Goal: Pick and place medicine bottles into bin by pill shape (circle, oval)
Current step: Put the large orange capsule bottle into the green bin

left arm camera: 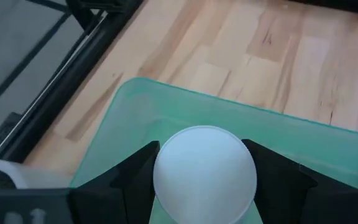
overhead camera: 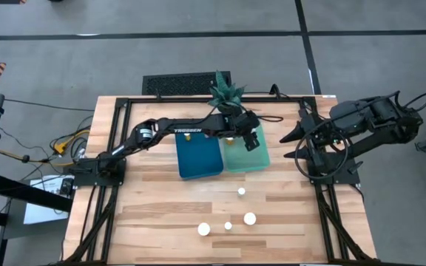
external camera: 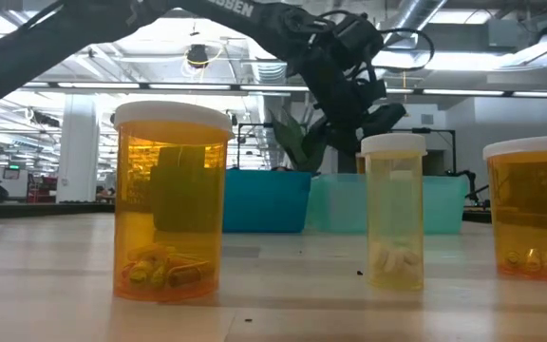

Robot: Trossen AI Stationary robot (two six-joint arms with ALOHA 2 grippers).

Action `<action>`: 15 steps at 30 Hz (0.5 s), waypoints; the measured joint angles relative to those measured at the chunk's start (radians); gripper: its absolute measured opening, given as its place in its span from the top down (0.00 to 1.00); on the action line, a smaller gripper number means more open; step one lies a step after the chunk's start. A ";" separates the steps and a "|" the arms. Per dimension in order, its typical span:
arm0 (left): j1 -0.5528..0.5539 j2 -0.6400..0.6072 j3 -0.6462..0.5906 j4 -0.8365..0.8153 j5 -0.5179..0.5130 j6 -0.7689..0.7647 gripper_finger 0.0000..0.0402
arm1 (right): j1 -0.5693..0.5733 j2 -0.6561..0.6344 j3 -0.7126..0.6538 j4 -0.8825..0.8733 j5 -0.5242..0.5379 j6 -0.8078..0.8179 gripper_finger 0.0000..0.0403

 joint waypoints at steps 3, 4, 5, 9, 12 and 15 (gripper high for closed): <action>-0.002 -0.001 -0.027 0.029 -0.007 -0.017 0.48 | 0.000 0.000 0.000 0.000 0.000 0.000 0.41; -0.003 0.001 -0.029 0.028 -0.006 -0.027 0.48 | 0.000 0.000 0.000 0.000 0.000 0.000 0.41; -0.003 0.001 -0.029 0.027 -0.005 -0.036 0.48 | 0.000 0.000 0.000 0.000 0.000 0.000 0.41; -0.007 0.013 -0.026 0.015 -0.006 -0.067 0.48 | 0.000 0.000 0.000 0.000 0.000 0.000 0.41; -0.019 0.018 -0.025 0.005 -0.066 -0.117 0.48 | 0.000 0.000 0.000 -0.001 0.000 -0.001 0.41; -0.025 0.014 -0.022 0.008 -0.111 -0.236 0.48 | 0.000 0.000 0.000 -0.004 0.000 -0.001 0.41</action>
